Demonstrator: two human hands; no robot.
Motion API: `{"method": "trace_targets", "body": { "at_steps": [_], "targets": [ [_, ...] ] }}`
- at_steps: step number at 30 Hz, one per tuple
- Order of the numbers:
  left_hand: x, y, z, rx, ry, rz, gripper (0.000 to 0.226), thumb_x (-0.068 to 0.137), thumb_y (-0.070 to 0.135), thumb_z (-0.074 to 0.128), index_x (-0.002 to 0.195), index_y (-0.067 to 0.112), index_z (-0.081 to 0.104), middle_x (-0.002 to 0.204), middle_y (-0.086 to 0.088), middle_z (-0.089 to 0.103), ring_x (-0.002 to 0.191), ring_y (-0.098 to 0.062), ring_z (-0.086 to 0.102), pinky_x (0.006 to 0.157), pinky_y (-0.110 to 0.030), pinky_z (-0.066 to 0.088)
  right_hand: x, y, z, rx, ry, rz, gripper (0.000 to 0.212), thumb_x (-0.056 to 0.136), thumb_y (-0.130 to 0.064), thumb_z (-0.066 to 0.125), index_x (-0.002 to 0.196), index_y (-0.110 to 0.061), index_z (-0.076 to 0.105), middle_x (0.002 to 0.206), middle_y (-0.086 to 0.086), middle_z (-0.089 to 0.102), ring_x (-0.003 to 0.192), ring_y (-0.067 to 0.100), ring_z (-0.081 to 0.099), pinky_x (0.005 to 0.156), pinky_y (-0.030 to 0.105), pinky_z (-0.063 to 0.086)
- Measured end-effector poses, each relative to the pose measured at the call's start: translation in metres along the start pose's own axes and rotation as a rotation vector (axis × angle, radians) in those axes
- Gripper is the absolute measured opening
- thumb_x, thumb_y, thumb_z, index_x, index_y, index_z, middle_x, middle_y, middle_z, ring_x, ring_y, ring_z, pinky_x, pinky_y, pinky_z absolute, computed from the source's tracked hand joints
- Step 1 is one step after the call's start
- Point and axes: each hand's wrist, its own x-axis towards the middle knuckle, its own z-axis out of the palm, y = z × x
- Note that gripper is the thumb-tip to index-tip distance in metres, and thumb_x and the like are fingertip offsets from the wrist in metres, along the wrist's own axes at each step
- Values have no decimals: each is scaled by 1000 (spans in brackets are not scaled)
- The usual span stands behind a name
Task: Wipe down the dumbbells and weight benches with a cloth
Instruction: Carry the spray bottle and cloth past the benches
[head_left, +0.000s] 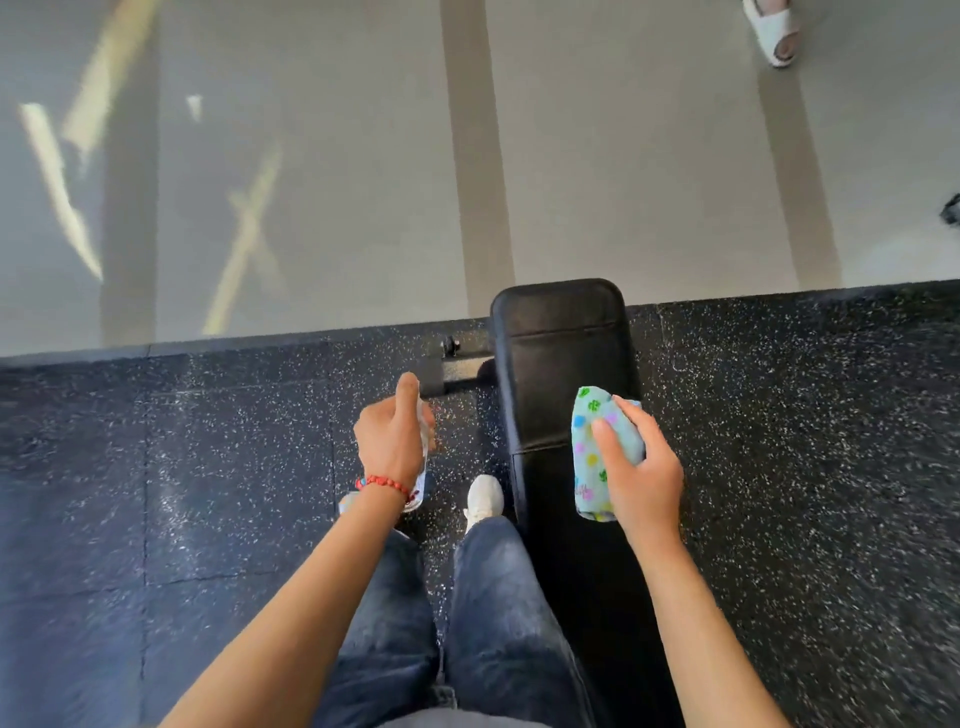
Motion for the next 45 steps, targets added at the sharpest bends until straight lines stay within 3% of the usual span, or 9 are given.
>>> {"method": "trace_targets", "body": {
  "at_steps": [3, 9, 14, 21, 25, 28, 32, 36, 45],
  "targets": [
    [10, -4, -34, -50, 53, -11, 60, 82, 54, 40, 45, 8, 53, 42, -6, 51, 39, -19, 47, 47, -28, 39, -4, -20, 31, -21, -60, -64, 32, 85, -24, 64, 118, -23, 61, 108, -18, 58, 104, 5, 56, 92, 24, 45],
    [32, -18, -120, -122, 155, -27, 61, 97, 38, 42, 48, 3, 54, 36, 3, 49, 41, -20, 46, 49, -29, 40, -33, -64, 112, -81, -164, -164, 33, 87, -23, 63, 119, -18, 59, 111, -7, 59, 98, 6, 55, 72, 0, 42],
    [50, -33, -199, -198, 267, -53, 61, 98, 35, 42, 54, -4, 56, 41, -6, 49, 37, -17, 43, 44, -25, 37, -67, -98, 189, -130, -281, -222, 30, 86, -29, 64, 116, -24, 62, 114, -7, 62, 103, 9, 57, 87, 25, 48],
    [68, -57, -297, -306, 480, -127, 64, 96, 35, 44, 61, -18, 56, 49, -13, 49, 47, -19, 45, 42, -19, 37, -115, -147, 288, -185, -461, -316, 30, 84, -27, 65, 114, -25, 63, 105, -11, 62, 94, 3, 55, 79, 11, 43],
    [72, -75, -349, -419, 592, -168, 66, 94, 41, 43, 58, -13, 56, 48, -13, 48, 46, -20, 45, 46, -24, 39, -140, -169, 343, -257, -603, -411, 34, 80, -39, 64, 113, -28, 63, 110, -7, 65, 100, 10, 59, 91, 35, 49],
    [76, -83, -382, -503, 722, -216, 64, 96, 34, 43, 57, -14, 55, 45, -11, 48, 46, -21, 45, 46, -24, 39, -157, -190, 381, -313, -720, -480, 40, 75, -48, 59, 111, -32, 62, 110, -9, 65, 101, 11, 60, 90, 40, 50],
    [86, -90, -420, -565, 865, -255, 62, 94, 38, 43, 44, 3, 53, 40, -8, 49, 44, -22, 47, 52, -28, 42, -171, -220, 433, -360, -854, -593, 32, 80, -42, 63, 110, -30, 62, 101, -13, 65, 93, 8, 60, 85, 25, 49],
    [105, -84, -453, -629, 981, -270, 61, 93, 39, 45, 48, -1, 54, 39, -7, 48, 39, -19, 45, 49, -25, 40, -179, -254, 489, -393, -967, -691, 24, 85, -26, 65, 109, -25, 64, 93, -17, 60, 85, 5, 56, 70, -2, 38],
    [150, -65, -518, -718, 1188, -307, 61, 81, 53, 40, 39, 10, 54, 35, -1, 49, 39, -20, 47, 55, -31, 44, -204, -329, 593, -451, -1161, -828, 24, 85, -26, 65, 108, -23, 64, 88, -24, 54, 81, 5, 54, 65, -5, 35]
  ]
}}
